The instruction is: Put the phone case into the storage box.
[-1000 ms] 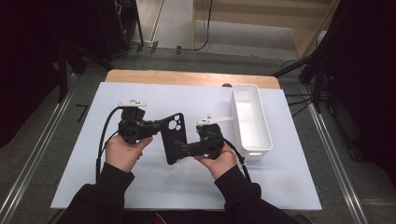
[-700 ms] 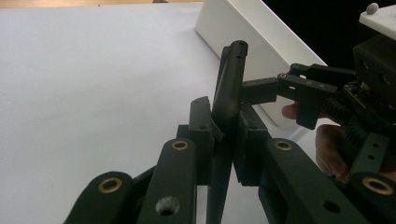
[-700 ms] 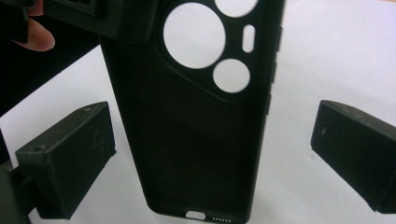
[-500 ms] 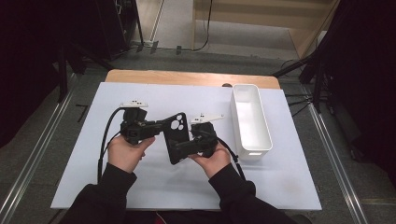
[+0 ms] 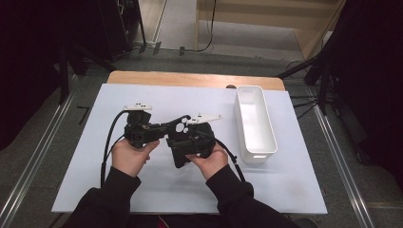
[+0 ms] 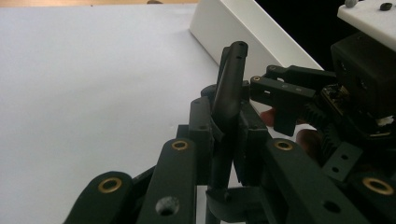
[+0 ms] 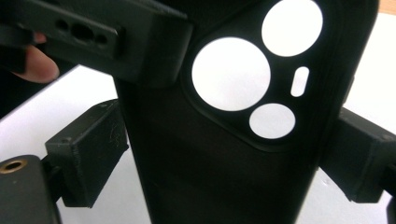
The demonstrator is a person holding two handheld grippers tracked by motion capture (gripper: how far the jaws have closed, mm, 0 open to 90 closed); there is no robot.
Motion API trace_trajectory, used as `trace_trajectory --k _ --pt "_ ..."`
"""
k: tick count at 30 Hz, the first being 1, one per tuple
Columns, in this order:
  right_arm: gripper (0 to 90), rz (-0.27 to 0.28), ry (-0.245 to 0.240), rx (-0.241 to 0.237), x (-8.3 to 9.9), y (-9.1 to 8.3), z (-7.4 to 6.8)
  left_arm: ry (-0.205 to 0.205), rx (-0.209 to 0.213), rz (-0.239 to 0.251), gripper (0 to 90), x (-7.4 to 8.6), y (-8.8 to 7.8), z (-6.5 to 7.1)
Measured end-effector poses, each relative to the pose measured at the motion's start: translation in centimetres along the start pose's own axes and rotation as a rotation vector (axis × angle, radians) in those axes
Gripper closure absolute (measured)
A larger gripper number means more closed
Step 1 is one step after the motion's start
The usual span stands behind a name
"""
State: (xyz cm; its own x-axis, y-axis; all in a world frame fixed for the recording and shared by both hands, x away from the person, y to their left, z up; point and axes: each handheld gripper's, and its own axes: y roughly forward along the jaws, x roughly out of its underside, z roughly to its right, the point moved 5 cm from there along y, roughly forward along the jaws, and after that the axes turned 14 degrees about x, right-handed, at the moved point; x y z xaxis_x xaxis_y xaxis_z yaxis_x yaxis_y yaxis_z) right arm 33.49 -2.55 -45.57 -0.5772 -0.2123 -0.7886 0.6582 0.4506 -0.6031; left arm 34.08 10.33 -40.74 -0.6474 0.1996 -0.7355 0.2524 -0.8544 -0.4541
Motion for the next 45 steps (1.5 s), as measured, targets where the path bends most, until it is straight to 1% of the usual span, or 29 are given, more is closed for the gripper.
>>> trace_trajectory --k 1,3,6,7,12,13,15,16,17,18,22,23,24,25,26,27,28,29,30,31,34,35,38,39,41,42,43,44,45 --pt "6.8 -0.002 0.002 -0.005 -0.1 0.0 0.0 -0.001 0.002 0.001 79.2 0.0 0.0 0.0" --pt "10.8 -0.003 0.007 -0.008 -0.1 0.1 0.0 -0.002 0.002 0.008 79.2 0.0 0.0 0.0" --pt "11.6 -0.006 0.01 -0.025 0.0 0.1 0.1 -0.002 0.002 0.01 79.1 0.0 0.0 0.0" --pt "11.8 -0.006 0.009 -0.027 0.0 0.2 0.1 0.001 0.005 0.003 78.9 0.0 0.0 0.0" --pt "12.9 -0.006 -0.001 -0.031 0.0 0.2 0.2 0.006 0.01 0.005 78.4 0.0 0.0 0.0" --pt "13.1 -0.004 -0.002 -0.029 0.0 0.1 0.2 0.005 0.014 0.011 78.4 0.0 0.0 0.1" --pt "13.3 0.0 -0.003 -0.03 -0.1 0.0 0.3 0.009 0.024 0.017 75.1 -0.1 -0.1 0.2" --pt "13.4 0.0 -0.002 -0.034 -0.1 -0.1 0.3 0.011 0.039 0.019 75.1 -0.1 -0.1 0.3" --pt "13.4 0.0 -0.007 -0.042 -0.2 -0.1 0.3 0.015 0.063 0.016 64.4 -0.3 -0.2 0.5" --pt "13.4 -0.011 -0.006 -0.049 -0.2 -0.1 0.4 0.016 0.073 0.007 60.0 -0.3 -0.2 0.5" --pt "13.5 -0.01 0.0 -0.051 -0.3 -0.3 0.9 0.017 0.086 0.015 51.1 -0.4 -0.6 0.6" --pt "13.5 -0.011 0.002 -0.052 -0.3 -0.3 1.0 0.016 0.087 0.009 51.1 -0.5 -0.7 0.6" --pt "13.5 -0.014 -0.001 -0.055 -0.3 -0.4 1.3 0.02 0.091 0.007 48.4 -0.5 -0.8 0.7" --pt "13.5 -0.015 -0.003 -0.056 -0.3 -0.4 1.5 0.033 0.096 0.0 46.3 -0.5 -0.8 0.7" --pt "13.5 -0.019 -0.006 -0.057 -0.3 -0.5 1.7 0.057 0.096 -0.012 45.0 -0.4 -0.8 0.6" --pt "13.5 -0.014 -0.014 -0.063 -0.4 -0.5 1.8 0.06 0.112 -0.018 44.7 -0.3 -0.8 0.7" --pt "13.5 -0.019 -0.017 -0.067 -0.4 -0.6 2.0 0.06 0.112 -0.018 44.6 -0.3 -0.8 0.7" --pt "13.5 -0.023 -0.027 -0.071 -0.4 -0.7 2.2 0.057 0.143 -0.026 42.3 -0.3 -0.9 0.7" --pt "13.5 -0.029 -0.025 -0.074 -0.5 -0.7 2.4 0.061 0.141 -0.033 39.6 -0.3 -1.0 0.7" --pt "13.5 -0.034 -0.022 -0.087 -0.5 -0.8 2.6 0.08 0.138 -0.034 39.6 -0.2 -1.1 0.7" --pt "13.5 -0.043 -0.023 -0.117 -0.7 -1.0 3.2 0.109 0.137 -0.054 35.8 -0.2 -1.3 0.7" --pt "13.5 -0.039 -0.036 -0.12 -0.7 -1.0 3.4 0.119 0.131 -0.059 35.7 -0.1 -1.3 0.7" --pt "13.5 -0.037 -0.053 -0.124 -0.8 -1.5 3.9 0.157 0.117 -0.076 35.7 0.0 -1.6 0.8" --pt "13.5 -0.032 -0.062 -0.124 -0.8 -1.6 4.0 0.16 0.128 -0.076 35.7 0.0 -1.7 0.8" --pt "13.5 -0.035 -0.073 -0.141 -0.8 -1.9 4.2 0.161 0.152 -0.094 33.9 0.1 -1.7 0.8" --pt "13.5 -0.035 -0.073 -0.141 -0.8 -1.9 4.2 0.161 0.152 -0.094 33.8 0.1 -1.7 0.8" --pt "13.5 -0.033 -0.083 -0.154 -0.9 -2.1 4.2 0.184 0.168 -0.116 33.7 0.4 -1.7 0.9" --pt "13.5 -0.033 -0.083 -0.154 -0.9 -2.1 4.2 0.184 0.168 -0.116 33.7 0.4 -1.7 0.9" --pt "13.5 -0.037 -0.087 -0.177 -1.0 -2.4 4.3 0.193 0.185 -0.132 33.7 0.6 -1.7 0.9"
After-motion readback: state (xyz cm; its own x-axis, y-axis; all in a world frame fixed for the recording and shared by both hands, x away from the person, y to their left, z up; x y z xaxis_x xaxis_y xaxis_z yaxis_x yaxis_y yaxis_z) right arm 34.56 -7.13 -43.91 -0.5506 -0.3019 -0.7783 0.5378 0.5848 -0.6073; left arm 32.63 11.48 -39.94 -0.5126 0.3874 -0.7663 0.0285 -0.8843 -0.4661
